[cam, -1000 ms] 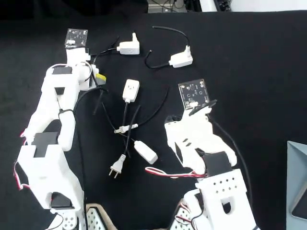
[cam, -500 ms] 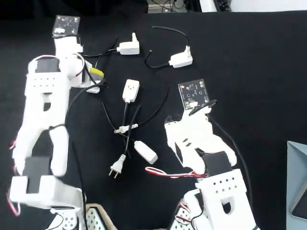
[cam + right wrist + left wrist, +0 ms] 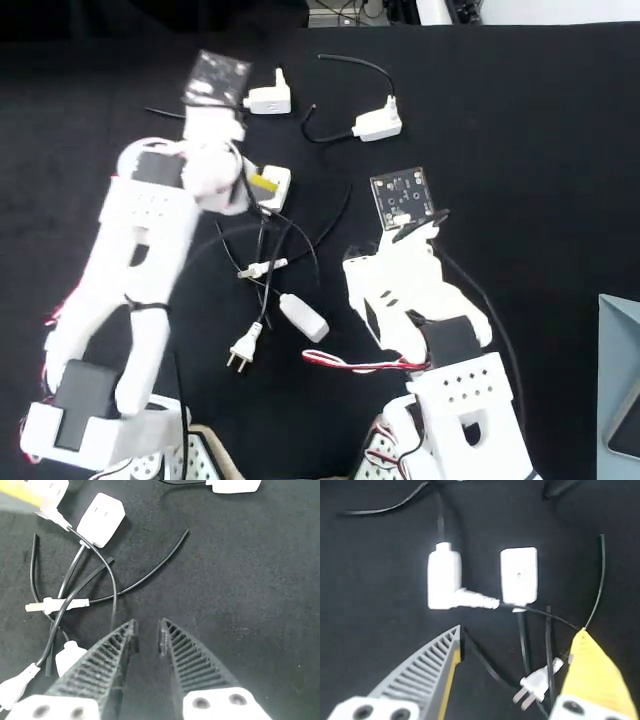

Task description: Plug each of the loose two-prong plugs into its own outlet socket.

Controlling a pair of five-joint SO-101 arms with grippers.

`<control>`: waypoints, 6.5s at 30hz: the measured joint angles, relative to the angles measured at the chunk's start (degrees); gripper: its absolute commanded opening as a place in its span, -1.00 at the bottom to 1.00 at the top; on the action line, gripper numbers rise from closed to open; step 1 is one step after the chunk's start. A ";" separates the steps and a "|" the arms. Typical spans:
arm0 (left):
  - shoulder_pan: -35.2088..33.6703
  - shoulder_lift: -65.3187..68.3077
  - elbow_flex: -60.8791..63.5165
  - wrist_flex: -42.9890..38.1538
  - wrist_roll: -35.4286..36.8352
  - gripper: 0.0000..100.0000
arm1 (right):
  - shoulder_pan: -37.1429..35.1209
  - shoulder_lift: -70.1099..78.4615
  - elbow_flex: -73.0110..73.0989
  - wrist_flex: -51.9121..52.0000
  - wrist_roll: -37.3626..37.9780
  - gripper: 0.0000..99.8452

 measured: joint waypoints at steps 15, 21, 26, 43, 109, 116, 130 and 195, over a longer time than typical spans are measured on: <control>2.02 23.56 1.41 -21.45 0.00 -0.46 | 0.00 0.00 0.00 0.00 0.00 -0.83; 2.02 29.45 -4.66 -21.54 0.00 -0.70 | 0.00 0.00 0.00 0.00 0.00 -0.83; 2.29 29.01 -4.92 -21.54 0.00 -0.88 | 0.00 0.00 0.00 0.00 0.00 -0.83; -1.32 27.96 -6.95 -21.54 5.27 -0.42 | 0.00 0.00 0.00 0.00 0.00 -0.83; 0.97 -16.53 -12.57 31.12 -23.03 -0.94 | 0.00 0.00 0.00 0.00 0.00 -0.84; 0.18 -16.53 4.04 29.27 -36.31 -0.93 | 0.00 0.00 1.05 0.00 0.00 -0.83; -10.90 -16.97 10.99 28.66 -38.15 -0.64 | 0.00 0.00 1.14 0.00 0.00 -0.83; 1.41 -18.02 44.75 -1.14 -7.74 -0.93 | -2.20 0.00 1.14 0.00 0.00 -0.83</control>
